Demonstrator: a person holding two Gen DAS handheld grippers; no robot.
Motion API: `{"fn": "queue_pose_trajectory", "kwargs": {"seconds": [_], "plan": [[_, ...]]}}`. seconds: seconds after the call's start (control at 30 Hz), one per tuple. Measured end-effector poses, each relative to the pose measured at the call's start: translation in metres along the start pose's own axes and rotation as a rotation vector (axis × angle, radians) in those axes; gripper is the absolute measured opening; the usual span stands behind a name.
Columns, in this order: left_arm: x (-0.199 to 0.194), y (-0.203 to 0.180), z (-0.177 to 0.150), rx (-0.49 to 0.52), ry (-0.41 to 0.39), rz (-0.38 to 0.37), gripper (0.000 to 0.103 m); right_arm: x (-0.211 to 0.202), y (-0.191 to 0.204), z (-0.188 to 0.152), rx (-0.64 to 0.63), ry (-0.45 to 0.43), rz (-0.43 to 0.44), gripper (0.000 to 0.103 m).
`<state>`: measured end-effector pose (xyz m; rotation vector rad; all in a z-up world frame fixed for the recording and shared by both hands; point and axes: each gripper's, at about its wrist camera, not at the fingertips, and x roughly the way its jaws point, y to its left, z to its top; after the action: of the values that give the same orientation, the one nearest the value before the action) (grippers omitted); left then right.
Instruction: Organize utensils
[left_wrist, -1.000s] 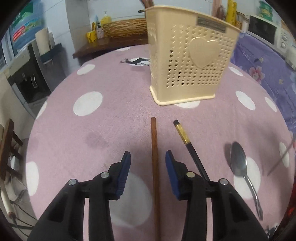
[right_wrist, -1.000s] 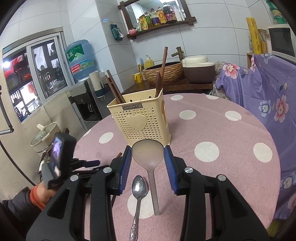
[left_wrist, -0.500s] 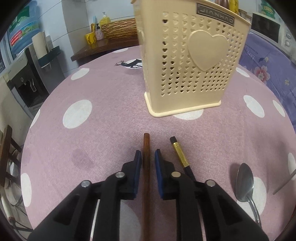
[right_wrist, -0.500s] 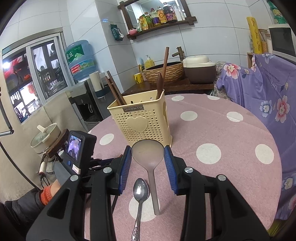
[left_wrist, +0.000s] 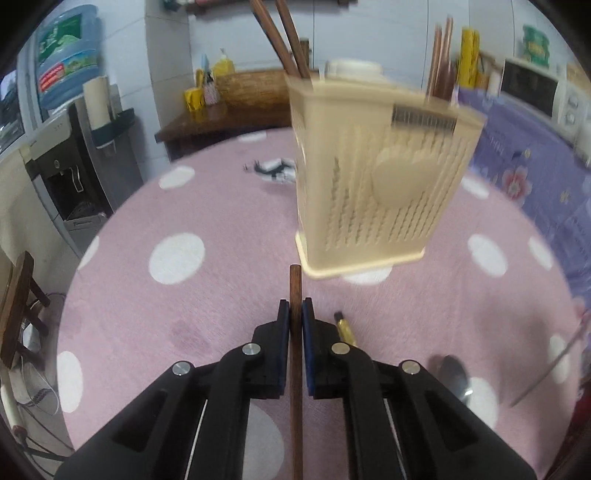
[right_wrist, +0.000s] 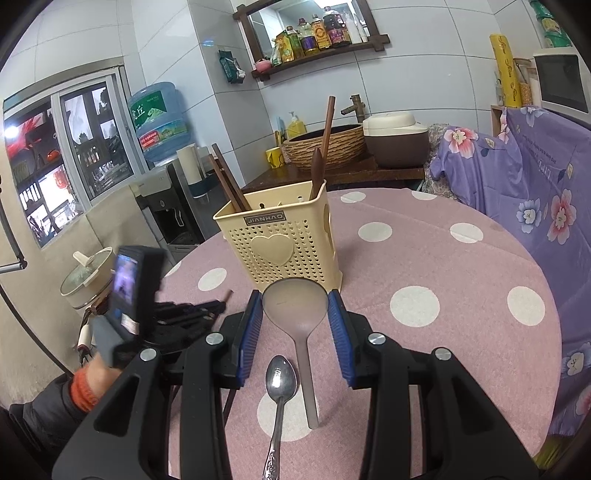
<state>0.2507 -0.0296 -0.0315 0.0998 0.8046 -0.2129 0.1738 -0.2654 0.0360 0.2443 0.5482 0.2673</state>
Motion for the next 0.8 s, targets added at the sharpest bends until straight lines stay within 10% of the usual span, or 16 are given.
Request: {"fn": "queue_pose_trajectory", "kwargs": {"seconds": [0.23, 0.8], "plan": [[-0.088, 0.023, 0.017, -0.097, -0.216, -0.029, 0.008, -0.003, 0.002, 0.002, -0.001, -0.012, 0.012, 0.037], [-0.116, 0.035, 0.025, -0.152, -0.307, -0.049, 0.008, 0.005, 0.008, 0.010, -0.009, 0.005, 0.026, 0.037]]}}
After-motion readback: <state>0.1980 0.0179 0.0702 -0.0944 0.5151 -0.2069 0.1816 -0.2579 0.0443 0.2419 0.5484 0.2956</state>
